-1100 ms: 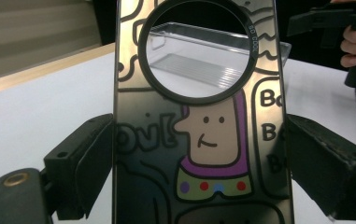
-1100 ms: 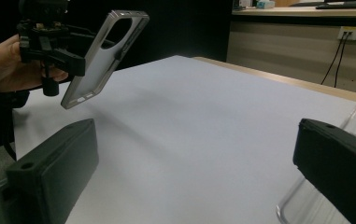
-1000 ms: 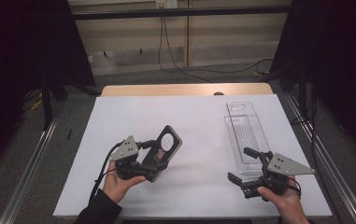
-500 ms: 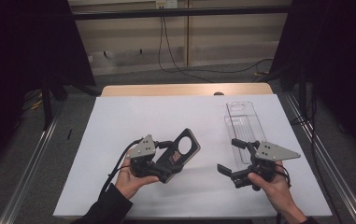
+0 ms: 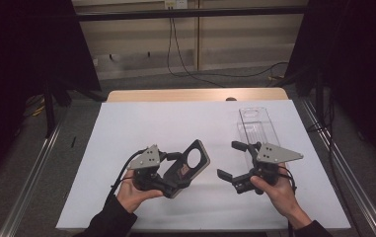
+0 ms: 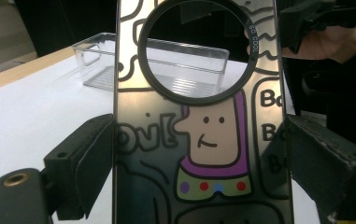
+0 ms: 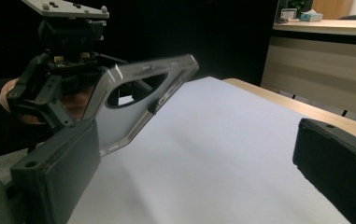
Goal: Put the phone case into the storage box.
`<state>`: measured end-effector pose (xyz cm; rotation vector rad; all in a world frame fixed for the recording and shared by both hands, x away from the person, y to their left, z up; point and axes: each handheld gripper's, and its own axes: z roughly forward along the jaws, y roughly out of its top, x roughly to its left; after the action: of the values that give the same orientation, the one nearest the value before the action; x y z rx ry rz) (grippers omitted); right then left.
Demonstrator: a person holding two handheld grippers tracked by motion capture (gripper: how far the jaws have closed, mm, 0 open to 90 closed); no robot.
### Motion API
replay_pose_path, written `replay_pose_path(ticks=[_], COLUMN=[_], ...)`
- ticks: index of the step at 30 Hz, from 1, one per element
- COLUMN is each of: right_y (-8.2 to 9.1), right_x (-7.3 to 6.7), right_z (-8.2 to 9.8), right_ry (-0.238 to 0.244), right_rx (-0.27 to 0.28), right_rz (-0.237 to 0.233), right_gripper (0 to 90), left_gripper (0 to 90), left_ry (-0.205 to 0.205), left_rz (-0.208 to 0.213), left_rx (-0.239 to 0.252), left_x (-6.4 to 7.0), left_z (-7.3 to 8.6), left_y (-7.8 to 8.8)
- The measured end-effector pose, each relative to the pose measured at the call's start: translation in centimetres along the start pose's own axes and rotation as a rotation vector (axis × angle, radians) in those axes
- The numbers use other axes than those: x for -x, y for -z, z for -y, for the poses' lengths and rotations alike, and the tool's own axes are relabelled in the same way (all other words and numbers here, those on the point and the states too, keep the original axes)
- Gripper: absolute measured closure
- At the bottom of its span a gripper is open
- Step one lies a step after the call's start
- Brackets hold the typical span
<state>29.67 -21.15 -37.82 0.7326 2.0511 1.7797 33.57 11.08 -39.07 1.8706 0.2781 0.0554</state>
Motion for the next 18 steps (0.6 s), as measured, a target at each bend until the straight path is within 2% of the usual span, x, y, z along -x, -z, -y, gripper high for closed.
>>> replay_pose_path(ticks=[5, 11, 15, 18], right_y=[-0.9, -1.8, -2.3, -2.4], right_x=[-0.1, 0.0, 0.0, 0.2], right_z=[-0.6, -0.5, -0.6, -1.0], right_ry=[0.010, 0.025, 0.022, 0.037], right_rx=[-0.026, -0.042, -0.053, -0.065], right_rz=[-0.077, -0.132, -0.164, -0.180], right_gripper=[0.0, 0.9, 0.7, 0.3], left_gripper=[12.2, 12.2, 12.2, 12.2], left_ry=[0.000, -0.014, -0.019, -0.028], left_rz=[0.024, 0.051, 0.057, 0.052], left_rx=[0.005, -0.006, -0.014, -0.026], left_x=[0.1, 0.2, 0.3, 0.4], left_z=[-0.3, -0.5, -0.6, -0.6], left_y=[0.2, 0.3, 0.1, 0.0])
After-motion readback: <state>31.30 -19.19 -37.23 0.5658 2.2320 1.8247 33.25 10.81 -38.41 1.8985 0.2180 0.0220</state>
